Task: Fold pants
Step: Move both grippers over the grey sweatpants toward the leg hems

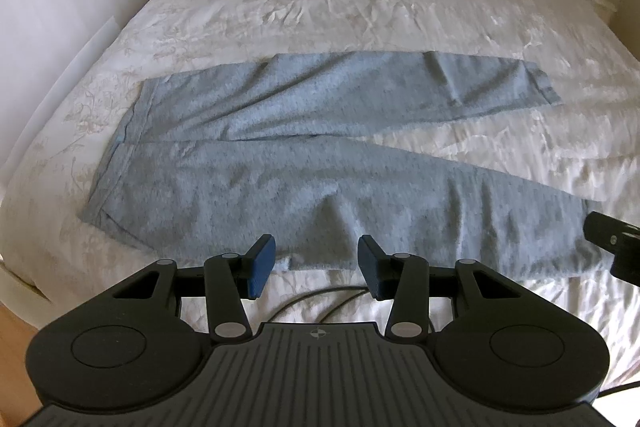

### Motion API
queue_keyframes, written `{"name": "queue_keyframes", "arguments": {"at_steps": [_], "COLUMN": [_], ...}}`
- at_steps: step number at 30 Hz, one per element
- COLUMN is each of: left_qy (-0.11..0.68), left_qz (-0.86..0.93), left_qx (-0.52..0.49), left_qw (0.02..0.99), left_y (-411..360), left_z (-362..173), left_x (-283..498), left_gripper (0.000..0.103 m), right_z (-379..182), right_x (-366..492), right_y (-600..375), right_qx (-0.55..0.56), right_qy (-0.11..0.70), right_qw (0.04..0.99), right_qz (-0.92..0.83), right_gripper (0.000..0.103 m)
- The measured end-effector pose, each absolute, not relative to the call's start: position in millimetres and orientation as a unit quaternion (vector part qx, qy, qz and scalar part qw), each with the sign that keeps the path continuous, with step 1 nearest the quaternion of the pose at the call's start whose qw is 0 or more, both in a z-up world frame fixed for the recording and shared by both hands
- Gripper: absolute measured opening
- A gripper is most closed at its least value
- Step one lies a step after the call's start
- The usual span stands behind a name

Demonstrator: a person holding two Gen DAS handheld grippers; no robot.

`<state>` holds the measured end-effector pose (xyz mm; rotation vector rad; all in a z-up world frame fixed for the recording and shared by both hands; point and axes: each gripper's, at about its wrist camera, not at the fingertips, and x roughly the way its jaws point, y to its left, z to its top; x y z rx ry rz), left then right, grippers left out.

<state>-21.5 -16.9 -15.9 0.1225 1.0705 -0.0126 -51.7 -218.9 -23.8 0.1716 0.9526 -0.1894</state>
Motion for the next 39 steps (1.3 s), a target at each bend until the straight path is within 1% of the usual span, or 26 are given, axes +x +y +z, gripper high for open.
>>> {"name": "queue_keyframes", "arguments": {"at_steps": [15, 39], "left_qy": [0.509, 0.517], "left_qz": [-0.004, -0.005], "left_qx": [0.068, 0.084], "left_qw": [0.858, 0.852], "left_y": [-26.2, -37.9], "left_z": [-15.3, -17.7], "left_x": [-30.4, -31.4], "left_gripper": [0.044, 0.044], "right_z": [-28.6, -35.0], "right_x": [-56.1, -52.2], "right_y": [-230.2, -236.2], "right_qx": [0.101, 0.121], "right_qy": [0.481, 0.496], "right_qw": [0.865, 0.855], "right_qz": [-0.101, -0.09], "right_gripper": [0.103, 0.103]}}
